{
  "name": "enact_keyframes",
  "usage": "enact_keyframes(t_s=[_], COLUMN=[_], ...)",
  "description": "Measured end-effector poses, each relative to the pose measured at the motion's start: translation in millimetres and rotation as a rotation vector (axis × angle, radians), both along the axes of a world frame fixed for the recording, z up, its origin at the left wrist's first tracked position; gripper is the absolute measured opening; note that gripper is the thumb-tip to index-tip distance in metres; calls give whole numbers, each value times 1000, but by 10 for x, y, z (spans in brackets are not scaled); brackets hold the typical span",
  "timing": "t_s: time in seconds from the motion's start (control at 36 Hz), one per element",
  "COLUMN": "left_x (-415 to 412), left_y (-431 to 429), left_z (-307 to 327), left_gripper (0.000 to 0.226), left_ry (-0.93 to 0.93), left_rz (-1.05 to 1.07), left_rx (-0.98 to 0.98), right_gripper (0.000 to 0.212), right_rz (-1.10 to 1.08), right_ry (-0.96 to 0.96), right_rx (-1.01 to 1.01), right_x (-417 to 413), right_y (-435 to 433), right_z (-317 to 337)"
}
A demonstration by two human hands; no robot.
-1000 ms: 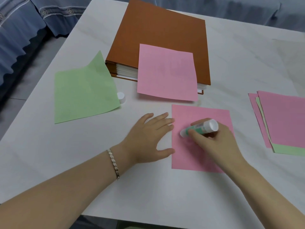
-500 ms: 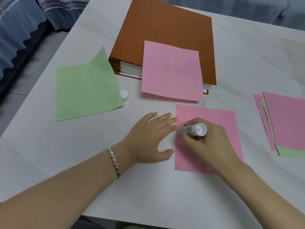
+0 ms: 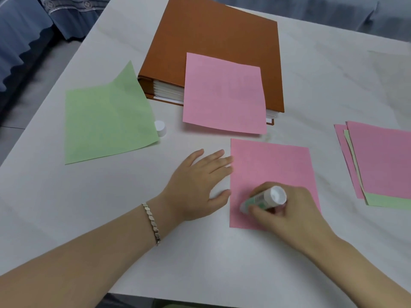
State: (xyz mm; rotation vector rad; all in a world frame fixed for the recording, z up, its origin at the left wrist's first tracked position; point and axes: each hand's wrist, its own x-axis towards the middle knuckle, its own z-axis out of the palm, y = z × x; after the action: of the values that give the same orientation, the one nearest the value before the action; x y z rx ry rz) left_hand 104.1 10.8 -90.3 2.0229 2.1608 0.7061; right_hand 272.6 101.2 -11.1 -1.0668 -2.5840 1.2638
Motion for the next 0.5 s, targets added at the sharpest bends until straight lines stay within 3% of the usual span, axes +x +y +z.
enact_keyframes(t_s=[0.17, 0.5], left_x=[3, 8], left_y=[6, -4], left_z=[-16, 36], left_gripper=[48, 48], left_ry=[8, 31], left_rz=[5, -6], left_rx=[2, -25], right_gripper=[10, 11], right_rz=[-193, -97], right_ry=[121, 57], right_rx=[42, 94], right_x=[-196, -179], right_y=[231, 165], right_z=[-63, -125])
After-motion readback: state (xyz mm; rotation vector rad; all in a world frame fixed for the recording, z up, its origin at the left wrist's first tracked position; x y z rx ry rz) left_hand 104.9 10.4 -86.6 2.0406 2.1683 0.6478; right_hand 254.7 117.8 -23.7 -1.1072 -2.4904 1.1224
